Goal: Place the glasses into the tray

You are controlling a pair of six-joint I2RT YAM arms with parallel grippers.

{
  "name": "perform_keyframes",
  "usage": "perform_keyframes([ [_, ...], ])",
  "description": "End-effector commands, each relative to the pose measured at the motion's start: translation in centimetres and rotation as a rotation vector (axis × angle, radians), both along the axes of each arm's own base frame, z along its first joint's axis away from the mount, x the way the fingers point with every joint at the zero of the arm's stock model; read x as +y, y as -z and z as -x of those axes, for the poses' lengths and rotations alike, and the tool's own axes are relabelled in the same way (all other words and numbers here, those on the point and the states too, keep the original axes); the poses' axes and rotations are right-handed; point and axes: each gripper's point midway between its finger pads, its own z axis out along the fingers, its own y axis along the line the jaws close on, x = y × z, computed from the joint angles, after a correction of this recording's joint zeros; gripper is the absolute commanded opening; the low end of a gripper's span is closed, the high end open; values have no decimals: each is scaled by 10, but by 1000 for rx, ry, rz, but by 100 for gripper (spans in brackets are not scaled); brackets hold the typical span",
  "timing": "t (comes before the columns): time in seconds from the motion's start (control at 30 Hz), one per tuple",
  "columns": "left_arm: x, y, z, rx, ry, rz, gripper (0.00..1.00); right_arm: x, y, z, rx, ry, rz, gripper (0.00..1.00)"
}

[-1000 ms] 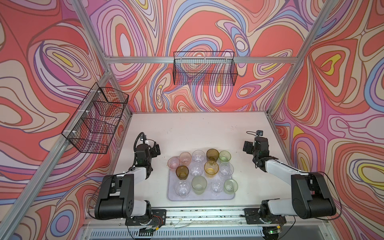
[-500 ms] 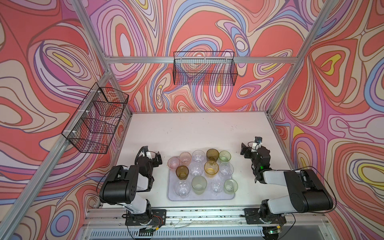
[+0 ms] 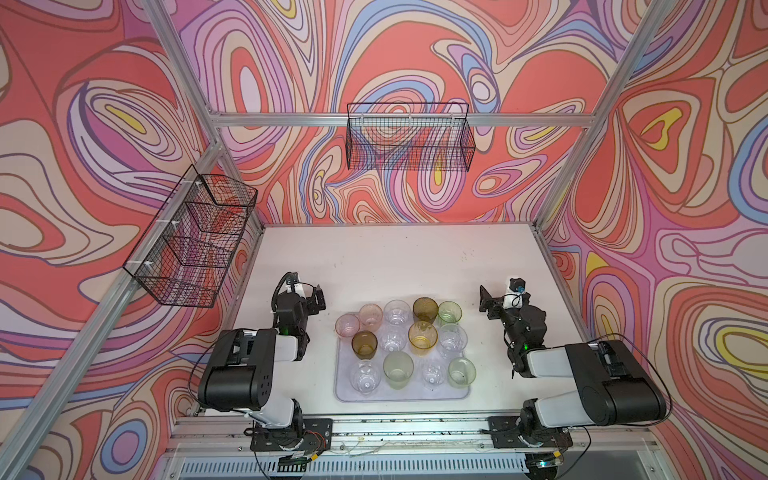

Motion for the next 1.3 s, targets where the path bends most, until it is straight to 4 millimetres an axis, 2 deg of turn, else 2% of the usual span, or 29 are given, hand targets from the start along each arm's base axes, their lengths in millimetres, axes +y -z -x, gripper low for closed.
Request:
perform_keyframes([
  [0.0,1,-1,1,6,-4,-26,100,0,-6,-1,-31,-6,16,98],
  [0.1,0,-1,1,4,-2,-25,100,-5,-4,-6,-33,26,28,98],
  [0.33,1,-1,0,7,-6,-26,100,-2,8,-19,-11,7,61,98],
  [0.43,1,-1,0,8,-6,-27,100,-3,29,-34,46,-2,56,99],
  [0.53,1,-1,1,7,-4,-25,100,-18,40,-49,128,49,18,98],
  [0.6,1,0,0,9,-7,-26,100,-40,49,-64,206,159,-21,98],
  [1.27,-2,0,0,10,11,-30,100,-42,46,-62,182,166,-15,98],
])
